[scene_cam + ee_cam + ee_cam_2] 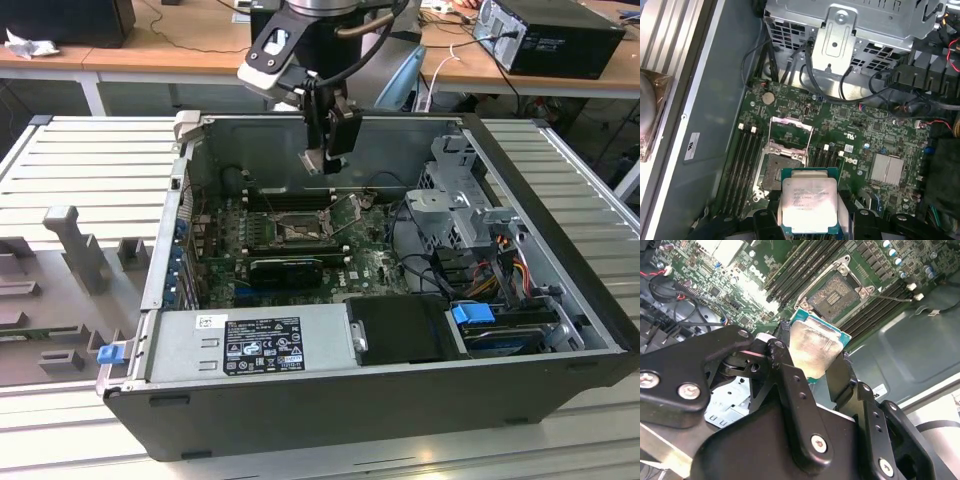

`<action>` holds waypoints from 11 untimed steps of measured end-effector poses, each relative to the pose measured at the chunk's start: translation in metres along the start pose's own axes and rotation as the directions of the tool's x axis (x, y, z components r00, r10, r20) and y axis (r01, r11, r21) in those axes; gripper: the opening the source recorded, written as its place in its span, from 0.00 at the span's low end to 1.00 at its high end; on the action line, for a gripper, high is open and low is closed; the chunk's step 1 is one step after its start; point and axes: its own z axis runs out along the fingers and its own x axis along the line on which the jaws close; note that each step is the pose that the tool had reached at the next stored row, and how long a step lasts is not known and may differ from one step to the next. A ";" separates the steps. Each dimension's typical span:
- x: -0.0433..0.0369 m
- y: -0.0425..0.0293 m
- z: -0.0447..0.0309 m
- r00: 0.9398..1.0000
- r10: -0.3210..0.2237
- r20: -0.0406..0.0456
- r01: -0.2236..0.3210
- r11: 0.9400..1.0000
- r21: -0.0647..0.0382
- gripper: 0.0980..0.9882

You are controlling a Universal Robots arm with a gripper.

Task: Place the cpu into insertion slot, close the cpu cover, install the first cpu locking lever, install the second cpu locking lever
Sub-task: 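Place the cpu into insertion slot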

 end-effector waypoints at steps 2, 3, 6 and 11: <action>0.0000 -0.0002 0.0019 1.000 0.005 0.000 -0.005 1.000 0.000 0.48; -0.0001 -0.0002 0.0026 1.000 0.006 0.000 -0.006 1.000 0.000 0.48; -0.0001 -0.0004 0.0050 1.000 0.011 0.001 -0.011 1.000 0.000 0.48; -0.0001 -0.0005 0.0059 1.000 0.012 0.001 -0.012 1.000 0.000 0.48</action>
